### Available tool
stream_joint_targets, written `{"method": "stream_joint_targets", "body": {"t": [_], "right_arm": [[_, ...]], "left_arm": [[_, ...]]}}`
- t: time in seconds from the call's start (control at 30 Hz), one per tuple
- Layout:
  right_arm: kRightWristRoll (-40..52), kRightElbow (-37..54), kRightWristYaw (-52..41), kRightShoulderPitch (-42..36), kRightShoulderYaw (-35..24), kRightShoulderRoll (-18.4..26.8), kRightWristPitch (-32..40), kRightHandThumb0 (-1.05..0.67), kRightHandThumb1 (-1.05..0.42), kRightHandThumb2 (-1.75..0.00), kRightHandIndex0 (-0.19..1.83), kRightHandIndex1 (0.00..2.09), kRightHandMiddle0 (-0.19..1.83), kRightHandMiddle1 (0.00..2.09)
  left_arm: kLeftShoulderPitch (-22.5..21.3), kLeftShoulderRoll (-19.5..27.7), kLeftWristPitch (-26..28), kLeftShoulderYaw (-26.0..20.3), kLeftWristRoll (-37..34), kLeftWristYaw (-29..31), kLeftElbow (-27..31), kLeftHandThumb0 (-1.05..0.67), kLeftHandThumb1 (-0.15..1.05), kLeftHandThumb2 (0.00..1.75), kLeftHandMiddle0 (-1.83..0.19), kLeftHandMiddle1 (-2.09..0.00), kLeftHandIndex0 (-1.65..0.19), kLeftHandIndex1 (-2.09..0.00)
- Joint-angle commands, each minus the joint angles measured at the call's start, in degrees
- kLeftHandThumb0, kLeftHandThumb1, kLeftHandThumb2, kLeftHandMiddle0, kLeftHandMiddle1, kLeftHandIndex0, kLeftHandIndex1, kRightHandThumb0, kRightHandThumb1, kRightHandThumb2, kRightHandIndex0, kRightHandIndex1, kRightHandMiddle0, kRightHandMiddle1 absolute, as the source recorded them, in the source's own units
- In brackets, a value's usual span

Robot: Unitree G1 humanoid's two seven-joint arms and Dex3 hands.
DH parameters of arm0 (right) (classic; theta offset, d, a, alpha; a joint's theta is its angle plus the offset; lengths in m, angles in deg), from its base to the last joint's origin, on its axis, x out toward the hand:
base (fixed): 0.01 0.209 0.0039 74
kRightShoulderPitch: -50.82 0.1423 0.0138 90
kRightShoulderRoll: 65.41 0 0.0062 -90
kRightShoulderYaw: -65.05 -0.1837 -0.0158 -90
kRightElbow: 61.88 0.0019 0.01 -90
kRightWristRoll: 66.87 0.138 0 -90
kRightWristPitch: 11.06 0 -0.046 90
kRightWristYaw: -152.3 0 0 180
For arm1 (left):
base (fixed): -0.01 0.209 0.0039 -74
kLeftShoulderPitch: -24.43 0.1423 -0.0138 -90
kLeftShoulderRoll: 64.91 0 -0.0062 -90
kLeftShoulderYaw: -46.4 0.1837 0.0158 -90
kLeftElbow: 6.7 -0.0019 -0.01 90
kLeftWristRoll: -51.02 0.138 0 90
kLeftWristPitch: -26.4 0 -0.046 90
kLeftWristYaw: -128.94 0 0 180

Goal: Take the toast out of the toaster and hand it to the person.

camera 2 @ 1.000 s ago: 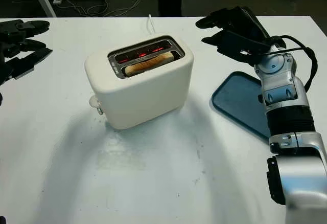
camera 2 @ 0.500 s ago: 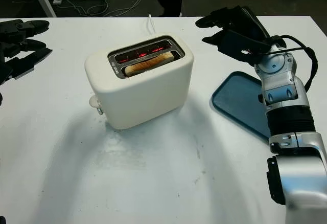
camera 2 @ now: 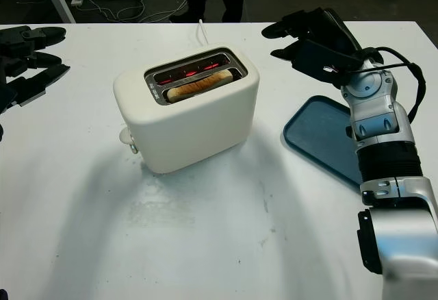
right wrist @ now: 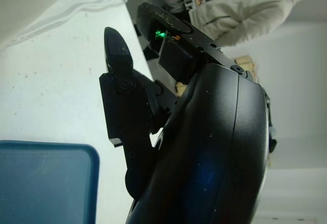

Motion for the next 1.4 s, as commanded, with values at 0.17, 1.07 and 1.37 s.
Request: {"method": "stream_joint_targets", "body": {"t": [0.17,1.07,1.37], "right_arm": [[0.0,0.4,0.0,0.2,-0.4,0.4,-0.9,-0.28,-0.92,-0.07,1.05,0.21,0.92,0.0],[1.6,1.0,-1.3,-1.6,-0.7,-0.9,-0.8,-0.24,-0.92,-0.1,0.99,0.19,0.89,0.0],[2.1,4.5,-1.4,-4.1,-0.7,-0.9,-0.3,-0.2,-0.92,-0.1,1.02,0.24,0.92,0.02]], "left_arm": [[0.8,-0.1,-1.7,-0.6,0.2,-0.5,-0.4,-0.38,0.92,0.14,-0.5,-0.84,-0.76,-0.03],[0.9,-2.8,-2.1,0.1,-0.1,-1.2,-0.9,-0.37,0.92,0.18,-0.42,-0.8,-0.73,-0.01],[-0.6,-3.9,-0.7,1.7,-0.4,-1.3,-0.7,-0.25,0.92,0.2,-0.4,-0.84,-0.72,-0.01]]}}
